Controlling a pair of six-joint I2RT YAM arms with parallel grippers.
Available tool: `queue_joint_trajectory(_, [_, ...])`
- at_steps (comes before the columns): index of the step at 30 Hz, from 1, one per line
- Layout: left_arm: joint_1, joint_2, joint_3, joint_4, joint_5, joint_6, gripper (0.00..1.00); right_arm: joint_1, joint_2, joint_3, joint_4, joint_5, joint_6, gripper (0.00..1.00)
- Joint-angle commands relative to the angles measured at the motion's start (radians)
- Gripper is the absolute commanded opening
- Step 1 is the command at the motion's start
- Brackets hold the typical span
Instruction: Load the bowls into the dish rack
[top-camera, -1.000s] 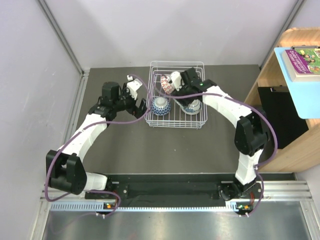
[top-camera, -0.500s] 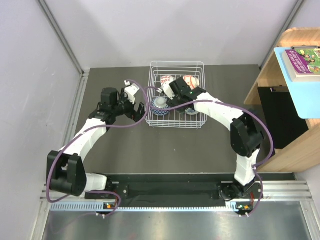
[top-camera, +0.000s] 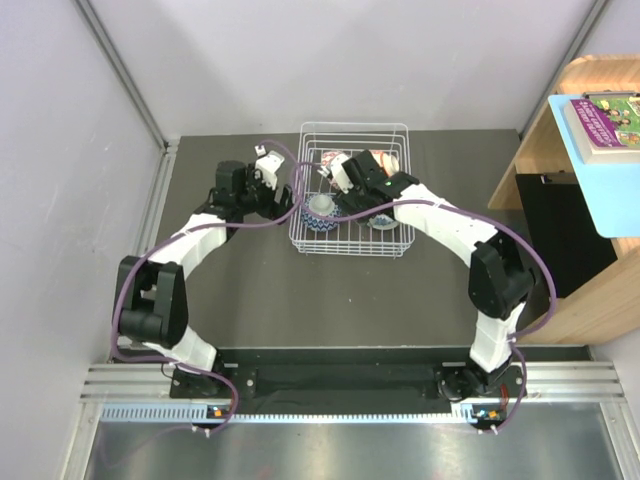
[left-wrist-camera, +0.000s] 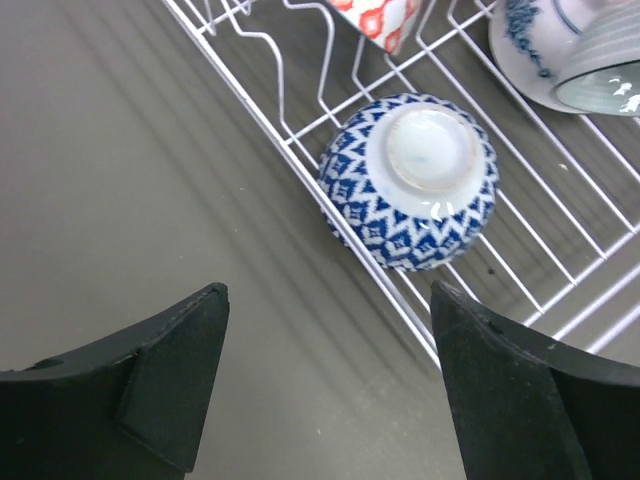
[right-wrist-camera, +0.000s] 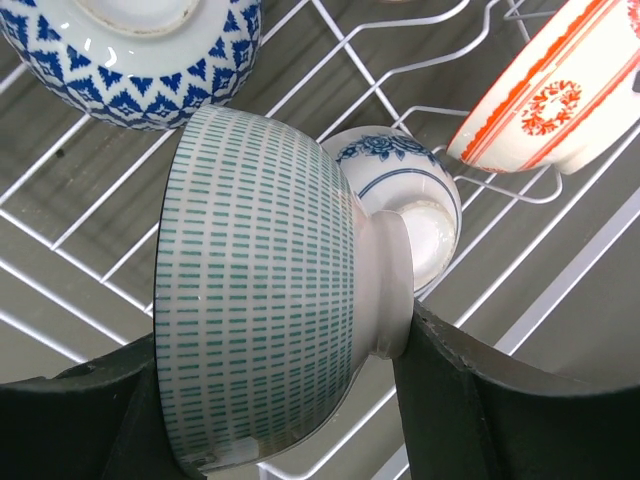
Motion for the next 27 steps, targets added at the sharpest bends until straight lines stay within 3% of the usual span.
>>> queue_joint_trajectory(1, [-0.001, 0.055, 0.054, 0.052, -0.035, -0.014, 0.80, 0.005, -0.095, 0.048, 0.037, 0.005, 0.043, 0.00])
queue_joint_trajectory(7, [-0.016, 0.066, 0.031, 0.032, 0.009, 0.006, 0.69, 0.002, -0.079, 0.048, 0.037, 0.040, 0.085, 0.00])
queue_joint_trajectory(11, [-0.028, 0.047, 0.006, 0.026, 0.047, 0.016, 0.45, -0.007, -0.057, 0.051, 0.035, 0.081, 0.114, 0.00])
queue_joint_trajectory(12, [-0.031, 0.044, 0.000, 0.021, 0.053, 0.017, 0.35, -0.010, -0.056, 0.051, 0.037, 0.084, 0.117, 0.00])
queue_joint_trajectory(15, [-0.042, 0.041, 0.000, -0.005, 0.080, 0.028, 0.22, -0.024, -0.053, 0.059, 0.032, 0.092, 0.128, 0.00])
queue_joint_trajectory(22, [-0.077, 0.030, -0.024, -0.053, 0.104, 0.037, 0.13, -0.056, -0.066, 0.058, 0.032, 0.086, 0.142, 0.00])
queue_joint_trajectory(27, [-0.103, 0.024, -0.036, -0.083, 0.115, 0.043, 0.12, -0.070, -0.074, 0.053, 0.032, 0.081, 0.145, 0.00])
